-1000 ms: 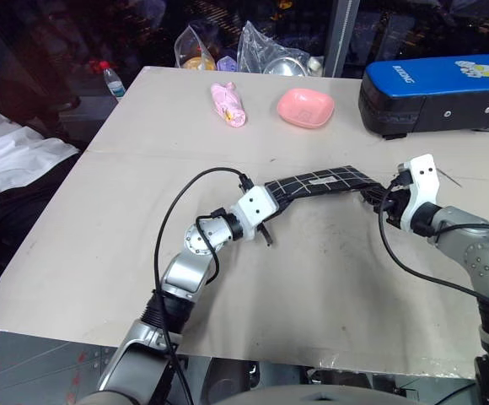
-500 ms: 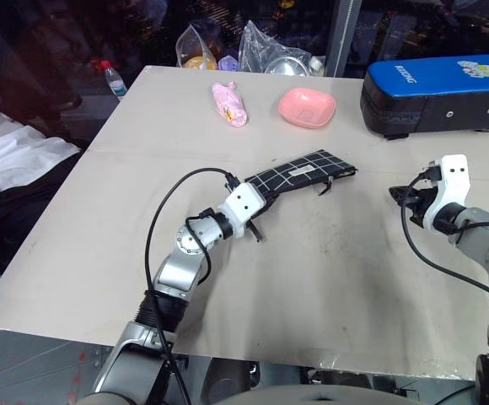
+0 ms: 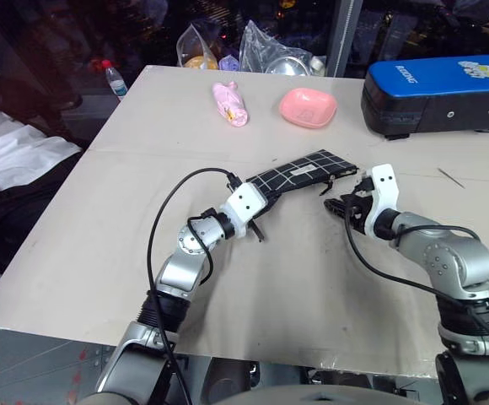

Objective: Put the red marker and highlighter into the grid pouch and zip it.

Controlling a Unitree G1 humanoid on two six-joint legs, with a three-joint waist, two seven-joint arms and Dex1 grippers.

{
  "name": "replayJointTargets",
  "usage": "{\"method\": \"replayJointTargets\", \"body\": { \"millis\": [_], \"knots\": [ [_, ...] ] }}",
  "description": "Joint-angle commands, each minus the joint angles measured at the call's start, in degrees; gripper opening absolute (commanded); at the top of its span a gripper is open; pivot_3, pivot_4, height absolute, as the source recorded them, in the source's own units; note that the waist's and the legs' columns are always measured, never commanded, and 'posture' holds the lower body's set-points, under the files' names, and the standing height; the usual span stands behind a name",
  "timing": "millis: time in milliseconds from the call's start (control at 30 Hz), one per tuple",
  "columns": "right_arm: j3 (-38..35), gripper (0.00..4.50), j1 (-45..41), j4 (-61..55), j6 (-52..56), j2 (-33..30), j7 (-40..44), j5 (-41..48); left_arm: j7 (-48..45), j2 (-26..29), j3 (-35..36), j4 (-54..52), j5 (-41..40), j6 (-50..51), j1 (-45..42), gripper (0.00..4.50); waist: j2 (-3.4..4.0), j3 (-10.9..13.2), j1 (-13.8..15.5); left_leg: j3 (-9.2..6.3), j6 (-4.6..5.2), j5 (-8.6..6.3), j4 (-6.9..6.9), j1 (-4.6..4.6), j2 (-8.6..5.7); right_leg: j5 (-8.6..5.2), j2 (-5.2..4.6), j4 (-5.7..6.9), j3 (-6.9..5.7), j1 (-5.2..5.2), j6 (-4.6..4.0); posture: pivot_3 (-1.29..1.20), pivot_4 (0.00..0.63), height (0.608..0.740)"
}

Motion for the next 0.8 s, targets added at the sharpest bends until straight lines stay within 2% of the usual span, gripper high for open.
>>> {"method": "replayJointTargets", "body": {
  "millis": [33,500,533,567,600,633,667,800],
  "knots": [
    [0.62,2.21,-2.54,1.81,-3.84,1.7,-0.1,-1.99,0.1,-0.12,0.21,-2.8,-0.22,-0.16,-0.3,0.0,0.0,0.0,-0.09,0.0,0.0,0.0,0.0,0.0,0.01,0.0,0.01,0.0,-0.01,0.0,0.0,0.0,0.15,0.725],
    [0.48,2.21,-7.19,11.16,-12.32,7.37,-0.53,-7.33,0.24,-0.29,0.13,-3.64,-0.17,0.58,0.2,0.0,0.01,0.0,-0.16,0.0,-0.02,0.01,-0.02,0.01,0.03,0.0,0.03,0.01,-0.01,0.0,0.0,0.0,0.15,0.725],
    [0.26,1.67,-7.15,11.46,-12.97,7.45,-0.69,-7.78,0.27,-0.28,0.12,-3.65,-0.13,0.6,0.25,0.0,0.01,0.0,-0.16,0.0,-0.02,0.01,-0.02,0.01,0.03,0.0,0.02,0.01,-0.01,0.0,-0.01,0.0,0.15,0.725],
    [0.15,1.38,-7.08,11.62,-13.34,7.4,-0.73,-8.15,0.28,-0.28,0.12,-3.67,-0.11,0.61,0.32,0.0,0.01,0.0,-0.16,0.0,-0.02,0.01,-0.02,0.01,0.03,0.0,0.02,0.01,-0.01,0.0,0.0,0.0,0.15,0.725],
    [0.13,0.89,-6.98,11.64,-13.51,7.23,-0.59,-8.4,0.31,-0.29,0.11,-3.68,-0.09,0.62,0.39,0.0,0.01,0.0,-0.16,0.01,-0.02,0.01,-0.02,0.0,0.03,0.0,0.02,0.01,-0.01,0.0,0.0,0.0,0.15,0.725],
    [0.09,0.2,-6.88,11.6,-13.61,7.12,-0.52,-8.55,0.32,-0.3,0.09,-3.68,-0.07,0.61,0.46,0.0,0.01,0.0,-0.17,0.01,-0.02,0.01,-0.02,0.0,0.03,0.0,0.02,0.01,-0.01,0.0,0.0,0.0,0.15,0.725],
    [-0.04,0.09,-6.74,11.44,-13.62,6.99,-0.58,-8.7,0.33,-0.31,0.07,-3.67,-0.03,0.58,0.54,0.0,0.01,0.0,-0.17,0.01,-0.02,0.01,-0.02,0.01,0.03,0.0,0.01,0.01,-0.01,0.0,0.0,0.0,0.15,0.725],
    [-0.91,0.09,-6.42,10.89,-13.43,6.29,-1.28,-9.41,0.3,-0.3,0.11,-3.68,-0.02,0.53,0.76,0.0,0.01,0.0,-0.17,0.01,-0.02,0.01,-0.02,0.01,0.03,0.0,0.01,0.01,-0.01,0.0,-0.01,0.0,0.15,0.725]
  ]
}}
